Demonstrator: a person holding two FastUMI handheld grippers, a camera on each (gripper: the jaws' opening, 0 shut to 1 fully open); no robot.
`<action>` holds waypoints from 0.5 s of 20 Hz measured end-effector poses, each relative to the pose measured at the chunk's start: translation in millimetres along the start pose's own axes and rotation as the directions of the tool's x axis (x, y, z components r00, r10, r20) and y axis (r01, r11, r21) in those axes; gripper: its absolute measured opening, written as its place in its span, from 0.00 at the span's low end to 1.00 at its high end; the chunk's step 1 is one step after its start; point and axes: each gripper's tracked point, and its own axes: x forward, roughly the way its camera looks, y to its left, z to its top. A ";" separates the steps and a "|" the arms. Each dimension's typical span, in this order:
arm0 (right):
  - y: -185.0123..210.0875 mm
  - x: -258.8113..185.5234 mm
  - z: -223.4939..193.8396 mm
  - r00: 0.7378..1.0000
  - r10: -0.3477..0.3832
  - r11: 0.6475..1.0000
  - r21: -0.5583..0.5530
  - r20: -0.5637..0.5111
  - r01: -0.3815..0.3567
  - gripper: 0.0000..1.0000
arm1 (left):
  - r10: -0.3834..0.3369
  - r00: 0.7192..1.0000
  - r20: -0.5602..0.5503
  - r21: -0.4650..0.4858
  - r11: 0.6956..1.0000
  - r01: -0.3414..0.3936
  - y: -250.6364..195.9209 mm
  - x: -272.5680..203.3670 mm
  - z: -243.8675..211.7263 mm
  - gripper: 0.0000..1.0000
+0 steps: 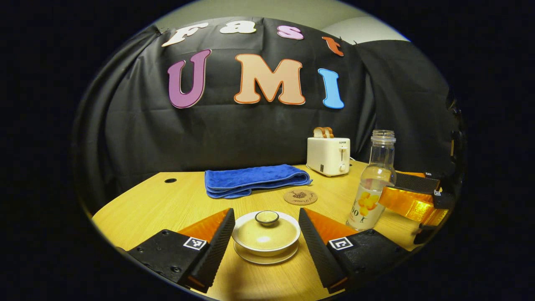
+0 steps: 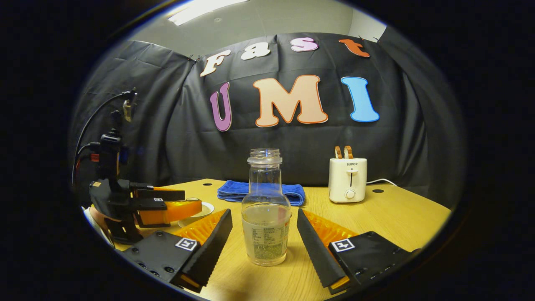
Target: Open the teacup lid with one hand, grasp the water bottle and pour water into the teacup with the other hand; after pouring, place the water bottle on the coaster and then close the teacup lid.
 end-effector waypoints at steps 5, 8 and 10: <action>0.0 0.0 0.5 1.000 0.000 1.000 0.000 0.000 0.000 0.94 | -0.012 0.999 -0.033 0.021 1.000 0.013 -5.2 10.7 -4.8 0.73; 0.2 -0.2 0.6 1.000 0.001 1.000 0.000 0.000 -0.001 0.94 | -0.001 1.000 -0.031 0.030 1.000 0.002 -3.6 13.8 -3.4 0.59; 0.4 -0.6 0.2 1.000 0.003 1.000 0.000 0.000 -0.003 0.94 | 0.013 1.000 -0.029 0.031 0.999 -0.012 -1.7 15.9 -3.1 0.47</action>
